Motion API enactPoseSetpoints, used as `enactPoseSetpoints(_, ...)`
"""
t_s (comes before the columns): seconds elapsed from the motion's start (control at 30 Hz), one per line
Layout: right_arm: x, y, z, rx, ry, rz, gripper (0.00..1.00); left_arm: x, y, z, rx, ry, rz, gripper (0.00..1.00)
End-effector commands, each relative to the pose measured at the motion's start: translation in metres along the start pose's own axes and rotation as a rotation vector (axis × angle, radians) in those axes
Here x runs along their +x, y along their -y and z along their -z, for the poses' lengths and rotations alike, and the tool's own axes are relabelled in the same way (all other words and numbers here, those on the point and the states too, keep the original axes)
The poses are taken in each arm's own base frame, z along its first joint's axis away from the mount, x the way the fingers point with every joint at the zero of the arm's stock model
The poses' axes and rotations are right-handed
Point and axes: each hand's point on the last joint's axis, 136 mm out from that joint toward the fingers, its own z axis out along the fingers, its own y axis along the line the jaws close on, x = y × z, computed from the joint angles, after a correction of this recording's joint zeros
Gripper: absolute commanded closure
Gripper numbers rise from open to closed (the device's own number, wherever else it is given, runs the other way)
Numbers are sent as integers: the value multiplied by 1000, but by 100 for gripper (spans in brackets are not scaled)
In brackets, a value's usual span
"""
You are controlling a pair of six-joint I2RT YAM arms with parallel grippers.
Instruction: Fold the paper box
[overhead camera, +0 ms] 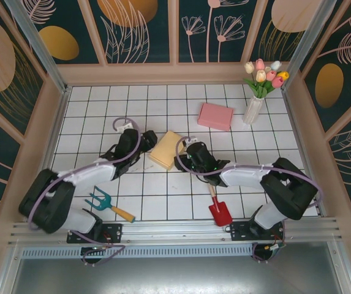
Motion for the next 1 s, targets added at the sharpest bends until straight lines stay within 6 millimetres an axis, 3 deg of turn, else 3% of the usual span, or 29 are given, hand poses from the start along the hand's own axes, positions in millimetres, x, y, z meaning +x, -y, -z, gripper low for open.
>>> enactPoseSetpoints(0.0, -32, 16, -1, 120, 18, 184, 42, 34, -23, 14, -28, -44, -5, 27)
enactPoseSetpoints(0.17, -46, 17, -40, 33, -61, 223, 38, 68, -16, 26, 88, -103, 52, 27)
enactPoseSetpoints(0.27, -52, 36, -64, 26, -88, 184, 37, 72, -11, 30, 120, -110, 66, 27)
enactPoseSetpoints(0.4, -50, 44, -86, -24, -141, 173, 37, 73, 1, 27, 156, -127, 73, 27)
enactPoseSetpoints(0.67, -52, 32, -90, -116, -146, 137, 36, 82, 3, 12, 153, -151, 90, 27)
enactPoseSetpoints(0.97, -37, 26, -94, -187, -195, 116, 35, 98, 10, -7, 168, -198, 127, 26)
